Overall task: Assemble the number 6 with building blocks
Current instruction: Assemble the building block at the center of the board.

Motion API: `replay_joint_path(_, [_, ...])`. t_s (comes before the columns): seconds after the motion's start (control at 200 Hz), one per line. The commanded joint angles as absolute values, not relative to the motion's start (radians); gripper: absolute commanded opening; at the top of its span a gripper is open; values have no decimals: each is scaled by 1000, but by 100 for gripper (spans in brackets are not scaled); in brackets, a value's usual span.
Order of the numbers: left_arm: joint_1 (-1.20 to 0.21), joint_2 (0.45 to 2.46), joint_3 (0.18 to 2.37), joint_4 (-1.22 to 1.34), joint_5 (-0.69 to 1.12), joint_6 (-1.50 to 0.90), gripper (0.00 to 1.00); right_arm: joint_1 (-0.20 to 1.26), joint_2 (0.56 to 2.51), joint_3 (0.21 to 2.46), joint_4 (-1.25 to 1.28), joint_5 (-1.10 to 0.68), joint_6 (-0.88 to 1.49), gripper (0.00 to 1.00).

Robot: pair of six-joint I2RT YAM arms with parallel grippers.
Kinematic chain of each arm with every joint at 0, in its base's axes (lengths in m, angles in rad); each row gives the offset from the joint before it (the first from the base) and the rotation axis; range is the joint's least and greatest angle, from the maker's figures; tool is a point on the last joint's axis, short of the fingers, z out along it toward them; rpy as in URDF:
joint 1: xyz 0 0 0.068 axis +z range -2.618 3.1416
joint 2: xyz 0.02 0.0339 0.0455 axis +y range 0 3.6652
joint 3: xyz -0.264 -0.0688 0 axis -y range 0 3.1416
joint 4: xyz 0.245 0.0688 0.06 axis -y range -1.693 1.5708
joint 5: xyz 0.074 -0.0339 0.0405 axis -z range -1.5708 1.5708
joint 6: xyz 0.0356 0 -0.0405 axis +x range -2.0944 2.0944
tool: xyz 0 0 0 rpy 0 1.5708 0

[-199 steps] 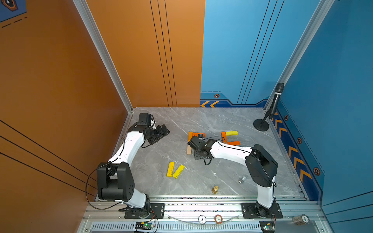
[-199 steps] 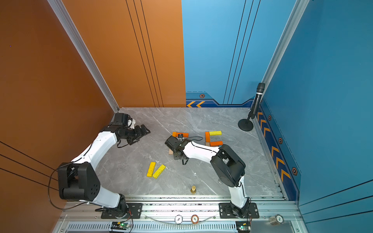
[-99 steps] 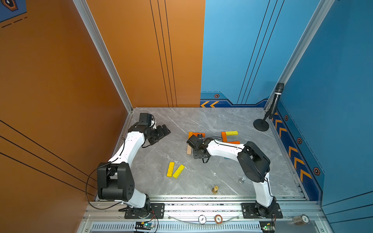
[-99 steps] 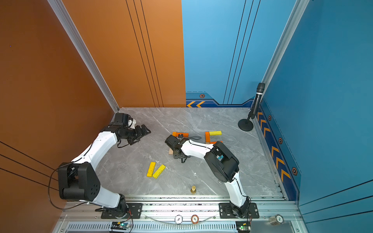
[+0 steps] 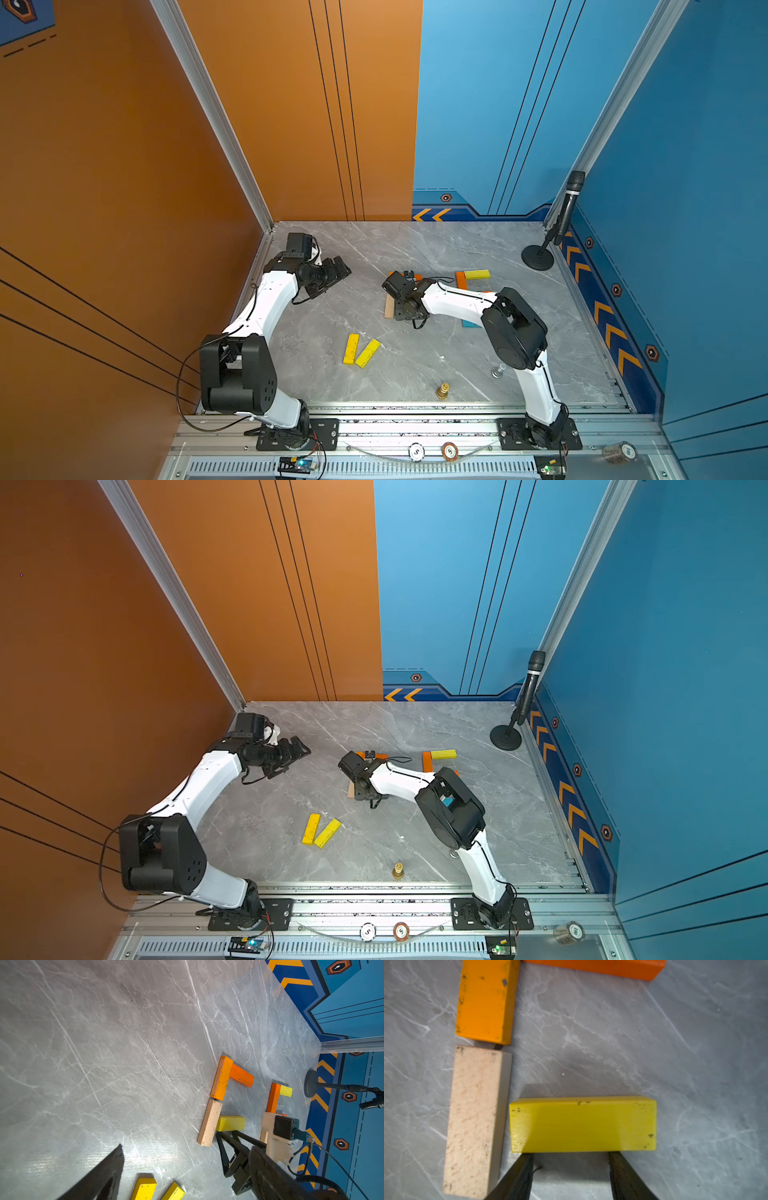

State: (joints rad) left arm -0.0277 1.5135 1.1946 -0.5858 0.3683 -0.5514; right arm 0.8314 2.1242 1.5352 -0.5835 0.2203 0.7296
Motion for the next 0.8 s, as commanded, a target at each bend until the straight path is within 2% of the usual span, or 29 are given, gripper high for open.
replay_joint_path(0.0, [-31,1517,1185,-577,394,-558,94,820,2168,1551,-614,219,722,58])
replay_joint_path(0.796, [-31,1517,1184,-576,393,-558,94,796,2193,1612,-624,211,732,58])
